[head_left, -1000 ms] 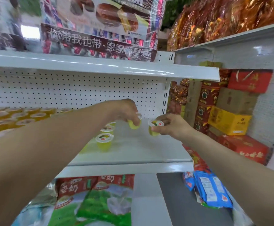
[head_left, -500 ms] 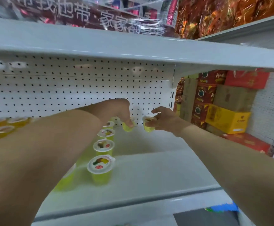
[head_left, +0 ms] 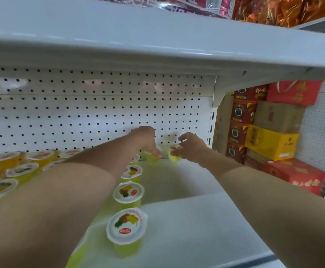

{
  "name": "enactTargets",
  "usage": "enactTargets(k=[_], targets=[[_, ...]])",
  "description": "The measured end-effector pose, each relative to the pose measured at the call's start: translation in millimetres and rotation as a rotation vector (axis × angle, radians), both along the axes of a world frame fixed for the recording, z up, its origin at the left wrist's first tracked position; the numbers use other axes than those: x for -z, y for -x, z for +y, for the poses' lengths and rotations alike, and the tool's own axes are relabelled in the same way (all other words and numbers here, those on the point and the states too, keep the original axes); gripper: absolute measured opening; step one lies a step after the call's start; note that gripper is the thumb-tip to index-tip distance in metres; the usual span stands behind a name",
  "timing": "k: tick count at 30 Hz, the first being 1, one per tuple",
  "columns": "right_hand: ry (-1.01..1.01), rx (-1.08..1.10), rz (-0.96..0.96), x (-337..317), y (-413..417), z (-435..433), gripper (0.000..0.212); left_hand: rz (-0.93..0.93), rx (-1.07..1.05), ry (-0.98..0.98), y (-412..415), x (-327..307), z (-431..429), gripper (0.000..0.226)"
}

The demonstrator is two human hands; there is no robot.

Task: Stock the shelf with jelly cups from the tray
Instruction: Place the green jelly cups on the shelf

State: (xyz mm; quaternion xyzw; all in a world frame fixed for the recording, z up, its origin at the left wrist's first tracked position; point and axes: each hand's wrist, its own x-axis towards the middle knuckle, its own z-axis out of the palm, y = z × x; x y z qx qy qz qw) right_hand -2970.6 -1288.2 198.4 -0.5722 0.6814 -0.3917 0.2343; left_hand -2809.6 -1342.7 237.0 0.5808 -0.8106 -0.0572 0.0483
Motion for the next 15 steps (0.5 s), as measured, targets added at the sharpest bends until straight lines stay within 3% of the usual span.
enactTargets(k=[4,15], targets=[[0.013,0.017,0.062,0.5,-0.1,-6.7,0.062,0.030,-0.031,0.031,5.0,1.4,-4.1,0.066],[0.069,0.034,0.305,-6.9,1.9,4.3,0.069,0.044,-0.041,0.086,3.9,2.1,11.4,0.068]])
